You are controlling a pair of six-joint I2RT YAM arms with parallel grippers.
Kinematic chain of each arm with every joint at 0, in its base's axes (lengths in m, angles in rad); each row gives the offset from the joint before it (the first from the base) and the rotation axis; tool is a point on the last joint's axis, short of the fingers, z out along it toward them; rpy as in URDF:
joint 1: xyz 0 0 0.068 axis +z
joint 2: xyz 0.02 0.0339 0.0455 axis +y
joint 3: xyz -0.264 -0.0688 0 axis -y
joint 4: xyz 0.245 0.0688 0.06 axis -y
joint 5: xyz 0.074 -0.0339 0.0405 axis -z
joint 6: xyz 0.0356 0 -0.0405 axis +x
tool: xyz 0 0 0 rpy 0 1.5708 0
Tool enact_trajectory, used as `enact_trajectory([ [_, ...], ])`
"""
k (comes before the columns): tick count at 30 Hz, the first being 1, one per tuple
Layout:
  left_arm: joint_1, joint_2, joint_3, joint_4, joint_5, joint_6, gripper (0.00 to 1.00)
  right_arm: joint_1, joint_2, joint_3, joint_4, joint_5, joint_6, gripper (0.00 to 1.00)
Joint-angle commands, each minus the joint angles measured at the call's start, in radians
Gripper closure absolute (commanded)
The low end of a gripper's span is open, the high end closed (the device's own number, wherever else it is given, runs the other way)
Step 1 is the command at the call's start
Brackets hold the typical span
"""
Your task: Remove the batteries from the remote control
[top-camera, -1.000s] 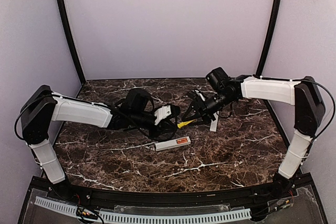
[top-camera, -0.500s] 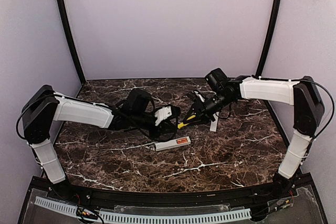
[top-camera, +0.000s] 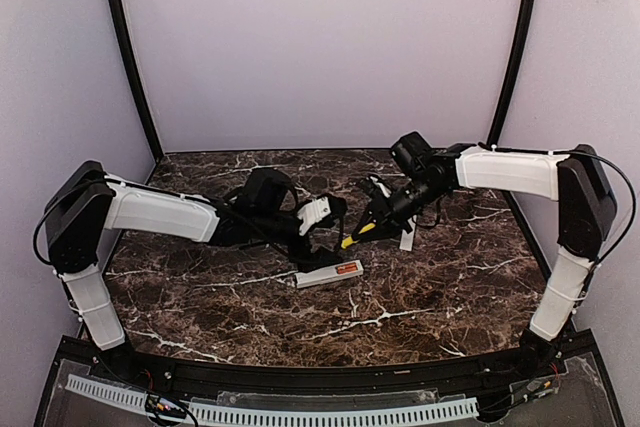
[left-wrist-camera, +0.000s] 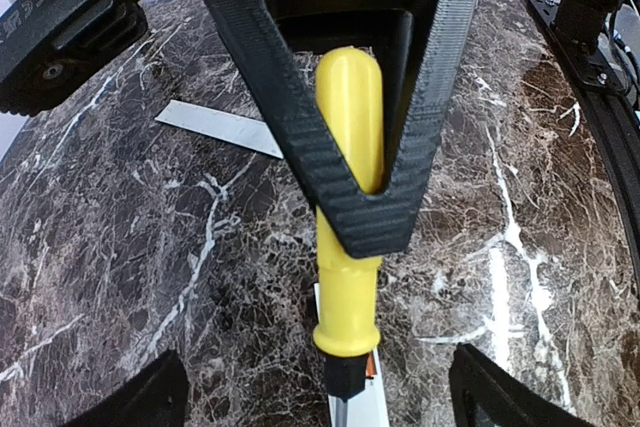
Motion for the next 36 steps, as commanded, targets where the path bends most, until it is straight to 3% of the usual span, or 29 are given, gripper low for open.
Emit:
enact_trajectory([
  [1,-0.004,-0.076,-0.017,-0.01,-0.011,-0.027,0.02,0.002,-0.023,0.054,-0.044,0.047,-0.066,1.0],
  [11,-0.004,-0.215,-0.115,0.045,-0.163,-0.104,0.01,-0.024,-0.078,0.139,-0.167,0.222,-0.189,1.0],
  [17,0.004,-0.167,-0.046,-0.134,-0.163,-0.141,0.01,-0.033,-0.155,0.125,-0.214,0.322,-0.226,1.0],
  [20,0.01,-0.162,-0.029,-0.222,-0.274,-0.189,0.01,-0.037,-0.186,0.107,-0.215,0.341,-0.228,1.0],
  [23,0.011,-0.243,-0.152,-0.068,-0.334,-0.189,0.02,-0.042,-0.206,0.097,-0.221,0.359,-0.229,1.0],
  [25,0.02,-0.29,-0.177,-0.037,-0.457,-0.268,0.01,-0.046,-0.213,0.094,-0.231,0.367,-0.231,1.0],
  [29,0.055,-0.221,-0.051,-0.28,-0.329,-0.242,0.06,-0.047,-0.217,0.097,-0.256,0.371,-0.247,1.0],
  [36,0.043,-0.169,-0.089,-0.293,-0.077,-0.142,0.08,-0.047,-0.202,0.122,-0.331,0.38,-0.293,1.0],
])
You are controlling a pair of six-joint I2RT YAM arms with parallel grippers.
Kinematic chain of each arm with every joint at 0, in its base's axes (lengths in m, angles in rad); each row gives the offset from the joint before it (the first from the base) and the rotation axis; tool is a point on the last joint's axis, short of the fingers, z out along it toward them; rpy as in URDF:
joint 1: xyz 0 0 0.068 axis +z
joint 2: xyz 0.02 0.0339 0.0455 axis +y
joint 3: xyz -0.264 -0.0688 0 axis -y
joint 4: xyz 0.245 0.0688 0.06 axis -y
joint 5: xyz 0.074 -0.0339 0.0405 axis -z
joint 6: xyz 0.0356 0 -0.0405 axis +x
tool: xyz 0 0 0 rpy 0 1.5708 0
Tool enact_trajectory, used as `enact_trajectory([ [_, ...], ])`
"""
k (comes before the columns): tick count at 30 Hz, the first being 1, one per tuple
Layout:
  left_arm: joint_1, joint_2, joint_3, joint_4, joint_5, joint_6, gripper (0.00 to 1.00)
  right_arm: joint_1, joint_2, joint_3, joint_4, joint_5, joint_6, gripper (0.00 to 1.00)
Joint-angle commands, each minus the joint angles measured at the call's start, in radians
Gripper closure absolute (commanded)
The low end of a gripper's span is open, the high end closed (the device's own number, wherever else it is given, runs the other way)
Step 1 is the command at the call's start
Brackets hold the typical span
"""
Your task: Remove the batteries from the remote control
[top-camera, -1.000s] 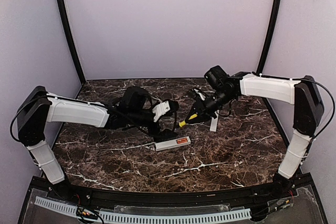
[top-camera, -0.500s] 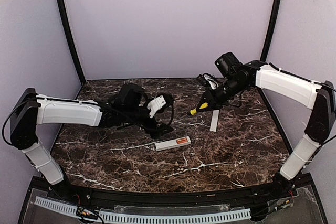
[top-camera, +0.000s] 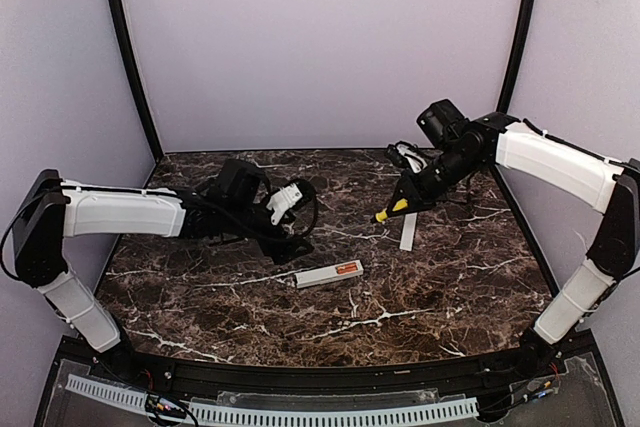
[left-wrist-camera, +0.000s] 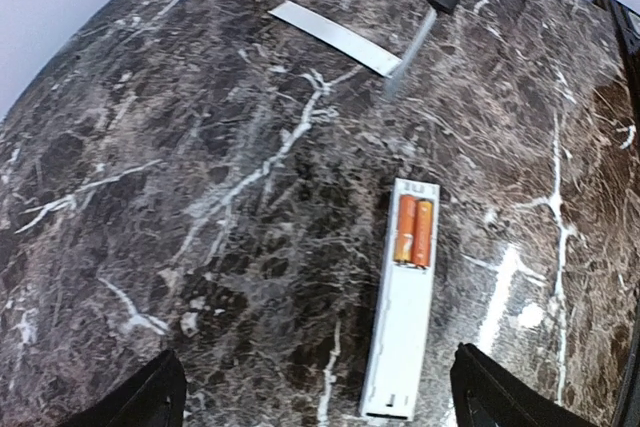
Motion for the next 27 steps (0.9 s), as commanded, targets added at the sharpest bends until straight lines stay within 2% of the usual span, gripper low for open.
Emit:
enact_trajectory([
  [1,-0.019,0.05,-0.017,-0.087,0.171,0.064,0.08,-0.005,0.0,0.018,-0.06,0.016,-0.044,1.0],
  [12,-0.025,0.137,-0.058,0.025,0.252,0.12,0.12,-0.004,0.003,-0.008,-0.078,0.006,-0.058,1.0],
  [27,-0.024,0.241,-0.036,0.079,0.222,0.16,0.18,-0.005,-0.026,-0.054,-0.033,-0.036,-0.054,1.0],
])
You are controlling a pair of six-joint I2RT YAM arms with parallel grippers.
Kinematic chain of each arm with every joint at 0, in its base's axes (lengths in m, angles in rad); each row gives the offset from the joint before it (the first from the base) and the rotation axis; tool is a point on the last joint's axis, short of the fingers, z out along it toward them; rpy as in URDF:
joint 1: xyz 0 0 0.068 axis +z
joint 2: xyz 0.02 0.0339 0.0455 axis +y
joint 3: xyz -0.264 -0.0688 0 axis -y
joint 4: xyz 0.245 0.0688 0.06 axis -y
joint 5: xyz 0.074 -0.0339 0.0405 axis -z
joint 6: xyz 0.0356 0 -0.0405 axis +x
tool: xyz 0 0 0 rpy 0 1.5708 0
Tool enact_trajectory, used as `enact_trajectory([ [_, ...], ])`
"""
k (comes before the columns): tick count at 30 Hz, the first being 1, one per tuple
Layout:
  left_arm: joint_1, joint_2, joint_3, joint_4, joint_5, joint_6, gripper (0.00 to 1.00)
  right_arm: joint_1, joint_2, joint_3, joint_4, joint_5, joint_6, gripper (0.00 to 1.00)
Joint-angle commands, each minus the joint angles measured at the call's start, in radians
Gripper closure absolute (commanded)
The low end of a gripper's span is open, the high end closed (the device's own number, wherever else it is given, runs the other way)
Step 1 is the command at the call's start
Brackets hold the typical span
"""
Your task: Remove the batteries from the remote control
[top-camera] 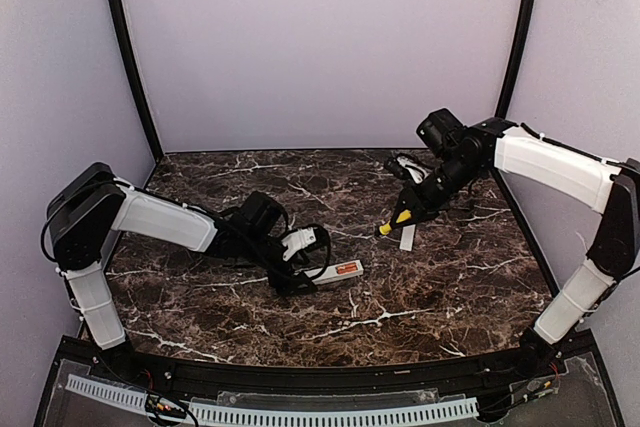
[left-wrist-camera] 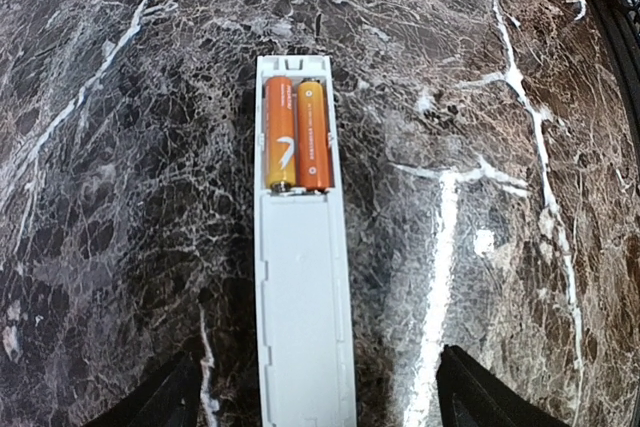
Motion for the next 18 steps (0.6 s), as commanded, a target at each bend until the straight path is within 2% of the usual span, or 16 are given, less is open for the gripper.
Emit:
enact_trajectory([
  [1,-0.002,0.022,0.008,0.028,-0.005,0.017,0.18,-0.005,-0.024,-0.018,0.023,-0.028,-0.012,1.0],
  [10,-0.004,0.065,0.011,0.032,-0.01,0.02,0.25,-0.005,-0.027,-0.03,0.03,-0.024,-0.022,1.0],
  [18,-0.014,0.085,0.025,0.026,-0.019,0.032,0.35,-0.005,-0.036,-0.037,0.029,-0.02,-0.02,1.0],
])
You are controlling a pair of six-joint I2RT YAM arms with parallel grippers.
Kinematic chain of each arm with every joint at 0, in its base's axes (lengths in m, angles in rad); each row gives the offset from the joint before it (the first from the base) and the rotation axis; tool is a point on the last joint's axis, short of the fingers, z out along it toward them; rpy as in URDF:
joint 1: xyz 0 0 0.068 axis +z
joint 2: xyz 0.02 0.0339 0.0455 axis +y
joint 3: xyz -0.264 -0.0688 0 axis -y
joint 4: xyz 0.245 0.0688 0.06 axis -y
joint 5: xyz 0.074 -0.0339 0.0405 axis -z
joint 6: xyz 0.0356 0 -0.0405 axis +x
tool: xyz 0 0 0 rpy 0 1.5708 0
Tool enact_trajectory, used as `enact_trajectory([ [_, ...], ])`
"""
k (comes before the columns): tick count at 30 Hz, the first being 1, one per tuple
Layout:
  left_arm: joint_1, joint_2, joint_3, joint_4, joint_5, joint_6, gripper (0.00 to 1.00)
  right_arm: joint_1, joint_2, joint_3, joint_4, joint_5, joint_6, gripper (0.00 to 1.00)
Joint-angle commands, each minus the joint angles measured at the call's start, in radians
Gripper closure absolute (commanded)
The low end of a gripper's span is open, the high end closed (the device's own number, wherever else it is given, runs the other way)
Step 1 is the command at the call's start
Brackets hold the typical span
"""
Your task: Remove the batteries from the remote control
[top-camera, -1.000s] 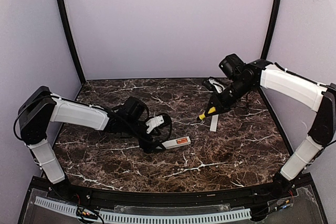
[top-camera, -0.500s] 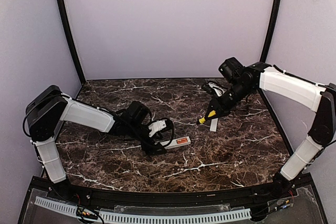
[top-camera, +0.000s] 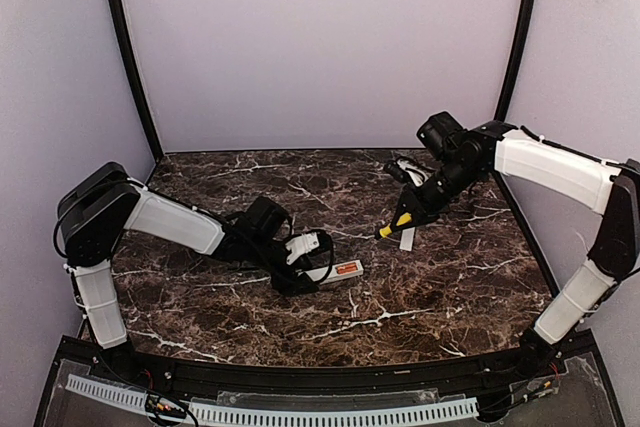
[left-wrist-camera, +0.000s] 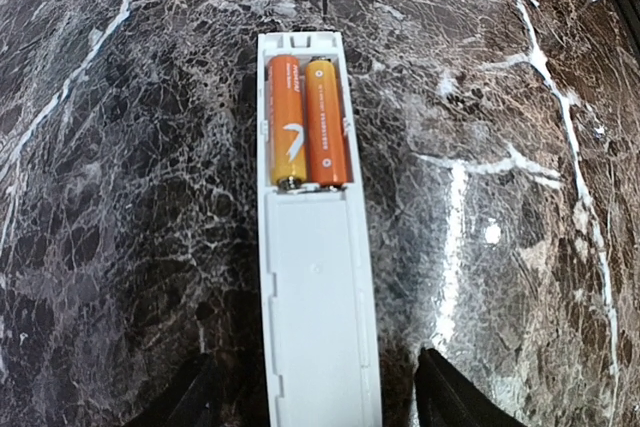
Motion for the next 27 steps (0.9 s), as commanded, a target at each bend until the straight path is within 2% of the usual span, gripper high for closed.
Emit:
enact_trajectory([
  [1,-0.015,0.023,0.022,-0.026,-0.016,0.017,0.37,-0.005,-0.03,-0.008,0.01,-0.009,-0.007,1.0],
  [14,-0.05,0.027,0.038,-0.074,-0.152,0.057,0.5,-0.005,-0.041,-0.011,0.01,-0.007,0.001,1.0],
  [22,-0.064,0.021,0.043,-0.082,-0.172,0.054,0.56,-0.004,-0.038,-0.009,0.009,-0.008,0.001,1.0],
  [27,-0.065,0.02,0.049,-0.081,-0.168,0.052,0.65,-0.005,-0.036,-0.01,0.009,-0.011,-0.001,1.0],
])
